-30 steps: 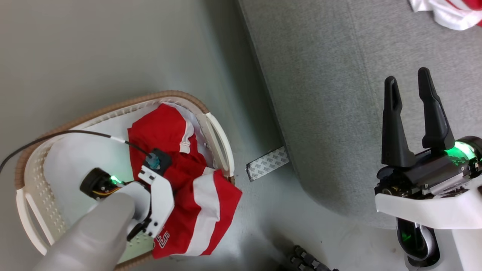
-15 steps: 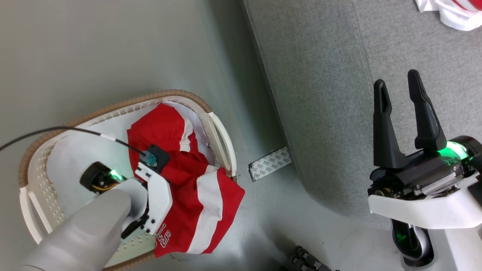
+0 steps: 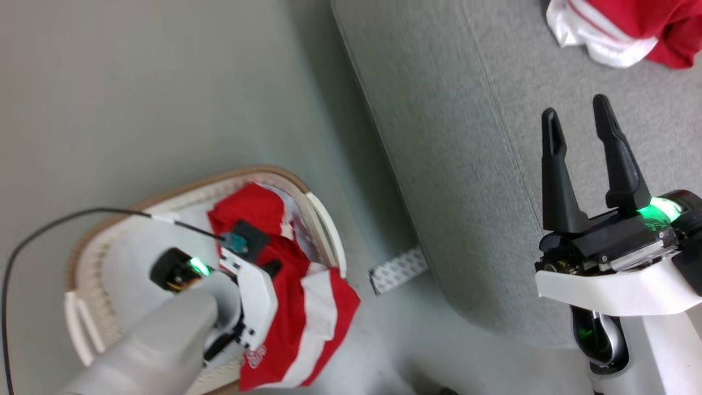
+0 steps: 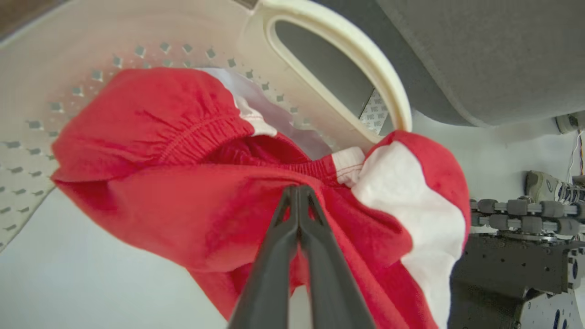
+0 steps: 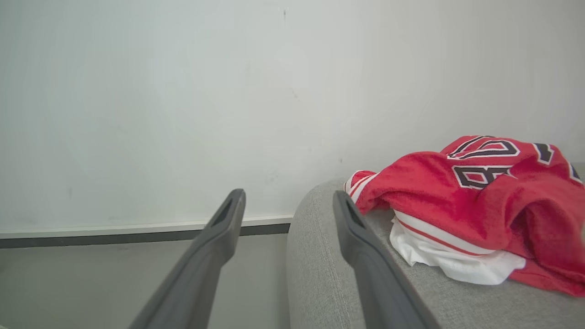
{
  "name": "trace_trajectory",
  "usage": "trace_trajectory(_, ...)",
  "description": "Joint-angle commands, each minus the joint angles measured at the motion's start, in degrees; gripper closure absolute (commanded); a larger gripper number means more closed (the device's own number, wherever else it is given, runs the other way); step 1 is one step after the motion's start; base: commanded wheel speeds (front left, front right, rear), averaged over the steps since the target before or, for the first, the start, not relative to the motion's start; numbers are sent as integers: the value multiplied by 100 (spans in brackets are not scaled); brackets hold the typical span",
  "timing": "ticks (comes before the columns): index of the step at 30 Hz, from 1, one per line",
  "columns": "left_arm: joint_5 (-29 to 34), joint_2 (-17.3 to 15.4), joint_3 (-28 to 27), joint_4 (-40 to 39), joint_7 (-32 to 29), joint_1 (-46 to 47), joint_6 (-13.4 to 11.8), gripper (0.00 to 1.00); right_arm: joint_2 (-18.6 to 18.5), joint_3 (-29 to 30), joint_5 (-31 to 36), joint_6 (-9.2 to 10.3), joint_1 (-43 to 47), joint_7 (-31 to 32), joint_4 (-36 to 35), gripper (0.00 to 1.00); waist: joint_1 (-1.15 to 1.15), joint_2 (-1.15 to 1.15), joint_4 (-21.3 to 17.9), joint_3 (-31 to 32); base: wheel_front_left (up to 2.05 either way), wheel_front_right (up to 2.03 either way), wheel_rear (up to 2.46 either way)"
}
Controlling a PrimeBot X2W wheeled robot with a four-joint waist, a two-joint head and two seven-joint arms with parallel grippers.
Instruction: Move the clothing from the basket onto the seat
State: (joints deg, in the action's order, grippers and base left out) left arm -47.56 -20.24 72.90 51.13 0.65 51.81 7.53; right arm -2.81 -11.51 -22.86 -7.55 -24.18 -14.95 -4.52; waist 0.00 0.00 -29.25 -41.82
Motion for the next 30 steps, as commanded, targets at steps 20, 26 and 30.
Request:
trace_trajectory(20, -663, 853, 53, -204, 1336, -702, -6, 100, -24, 506, 826, 13, 668, -16, 732, 0, 0, 0, 1584, 2665, 0, 0, 0)
trace_trajectory(26, -634, 887, 48, -437, 1444, -757, -6, 100, -157, 580, 732, 13, 875, -16, 860, 0, 0, 0, 1948, 3140, 0, 0, 0)
trace_trajectory(30, -441, 850, -246, -684, 1448, -723, -15, 100, -240, 644, 685, 13, 1019, -16, 893, 0, 0, 0, 2151, 3362, 0, 0, 0)
